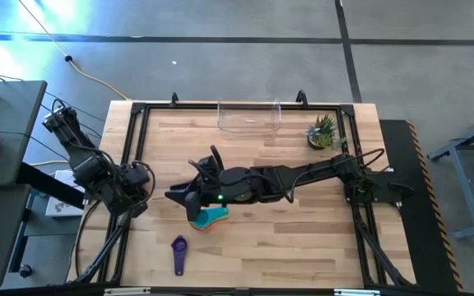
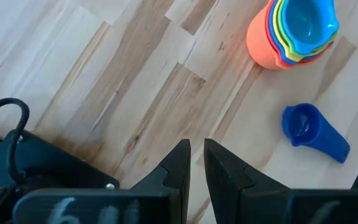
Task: Nest measuring cups in basket
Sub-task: Stack the dark blue measuring cup on top of the light blue measuring cup
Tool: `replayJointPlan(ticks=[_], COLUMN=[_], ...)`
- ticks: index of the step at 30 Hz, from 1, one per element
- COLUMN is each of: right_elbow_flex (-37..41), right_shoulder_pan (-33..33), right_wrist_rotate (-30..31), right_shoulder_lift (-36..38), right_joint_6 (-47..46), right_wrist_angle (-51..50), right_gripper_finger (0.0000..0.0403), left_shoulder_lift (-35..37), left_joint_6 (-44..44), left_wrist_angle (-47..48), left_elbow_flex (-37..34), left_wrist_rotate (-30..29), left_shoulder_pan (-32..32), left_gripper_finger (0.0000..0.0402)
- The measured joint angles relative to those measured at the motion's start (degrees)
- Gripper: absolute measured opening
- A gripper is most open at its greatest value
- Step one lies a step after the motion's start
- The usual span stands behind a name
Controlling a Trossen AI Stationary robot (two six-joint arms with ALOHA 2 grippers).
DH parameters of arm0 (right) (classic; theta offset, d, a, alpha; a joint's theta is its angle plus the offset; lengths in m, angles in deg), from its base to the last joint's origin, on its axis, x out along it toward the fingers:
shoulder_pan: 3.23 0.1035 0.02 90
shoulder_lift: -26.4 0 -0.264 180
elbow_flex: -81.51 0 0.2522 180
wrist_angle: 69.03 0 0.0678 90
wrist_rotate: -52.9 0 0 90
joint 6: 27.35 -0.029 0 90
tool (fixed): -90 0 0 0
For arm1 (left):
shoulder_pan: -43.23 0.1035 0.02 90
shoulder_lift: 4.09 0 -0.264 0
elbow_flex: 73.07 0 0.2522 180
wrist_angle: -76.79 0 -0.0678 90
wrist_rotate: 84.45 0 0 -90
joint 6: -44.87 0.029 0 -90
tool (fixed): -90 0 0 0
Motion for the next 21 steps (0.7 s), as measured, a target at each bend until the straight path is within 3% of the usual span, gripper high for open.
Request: replayJointPlan(ticks=[11, 21], right_elbow_flex=[0.0, 0.0], right_shoulder_pan=[2.1, 4.2], right_wrist_rotate=[4.3, 7.5], right_shoulder_lift=[-0.1, -2.6], right_joint_6=[1.6, -6.0], right_wrist_angle=[-1.9, -10.5], right_gripper_finger=[0.0141, 0.0141], left_shoulder_lift=[4.1, 2.2], left_joint_6=[-4.6, -6.2], left_wrist_angle=[1.7, 0.3], left_elbow_flex=[0.0, 0.0], left_wrist_rotate=[1.5, 4.8], left_shoulder_pan=[0.0, 0.0], left_gripper_finger=[0.0035, 0.0035])
